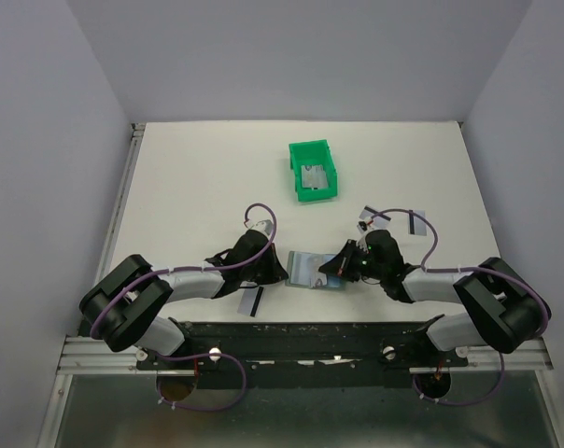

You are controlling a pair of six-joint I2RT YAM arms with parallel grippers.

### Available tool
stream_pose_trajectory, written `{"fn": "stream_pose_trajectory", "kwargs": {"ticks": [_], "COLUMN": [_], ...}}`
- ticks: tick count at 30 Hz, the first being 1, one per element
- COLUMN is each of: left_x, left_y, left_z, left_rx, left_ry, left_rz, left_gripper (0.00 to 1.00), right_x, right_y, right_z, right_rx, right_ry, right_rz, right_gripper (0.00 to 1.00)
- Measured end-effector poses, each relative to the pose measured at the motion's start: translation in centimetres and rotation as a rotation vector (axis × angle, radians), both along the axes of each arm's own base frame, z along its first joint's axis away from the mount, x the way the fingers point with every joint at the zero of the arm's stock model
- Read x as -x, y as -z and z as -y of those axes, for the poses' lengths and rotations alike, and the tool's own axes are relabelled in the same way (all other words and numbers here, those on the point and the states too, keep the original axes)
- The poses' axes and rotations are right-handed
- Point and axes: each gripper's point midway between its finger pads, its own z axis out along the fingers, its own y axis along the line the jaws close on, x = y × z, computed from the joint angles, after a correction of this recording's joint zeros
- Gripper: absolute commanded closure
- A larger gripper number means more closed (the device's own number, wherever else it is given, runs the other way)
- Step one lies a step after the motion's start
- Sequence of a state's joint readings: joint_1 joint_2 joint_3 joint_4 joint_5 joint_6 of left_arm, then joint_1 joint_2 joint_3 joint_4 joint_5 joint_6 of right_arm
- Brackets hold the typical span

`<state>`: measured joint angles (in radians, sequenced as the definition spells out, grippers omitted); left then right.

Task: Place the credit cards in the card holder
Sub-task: Insert the credit card into the card holder.

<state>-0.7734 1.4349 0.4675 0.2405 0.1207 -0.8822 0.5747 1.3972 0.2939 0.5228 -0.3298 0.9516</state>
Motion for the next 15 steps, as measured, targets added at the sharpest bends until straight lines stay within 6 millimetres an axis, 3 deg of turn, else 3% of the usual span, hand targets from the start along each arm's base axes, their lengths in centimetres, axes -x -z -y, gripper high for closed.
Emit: {"fn": "stream_pose_trajectory", "kwargs": {"ticks": [15], "left_x": [-0.01], "left_y": [-0.02], "left_z": [0.00], "left_rx": [-0.002], "left_ry": [0.000], "left_rz": [-0.002], "left_gripper": [1.00], "right_x": [-0.76], "right_y": [0.37], "right_z": [0.68], "right_rx": [0.047], "right_ry": [0.011], "right_rz": [0.025], "right_gripper": [1.00]}}
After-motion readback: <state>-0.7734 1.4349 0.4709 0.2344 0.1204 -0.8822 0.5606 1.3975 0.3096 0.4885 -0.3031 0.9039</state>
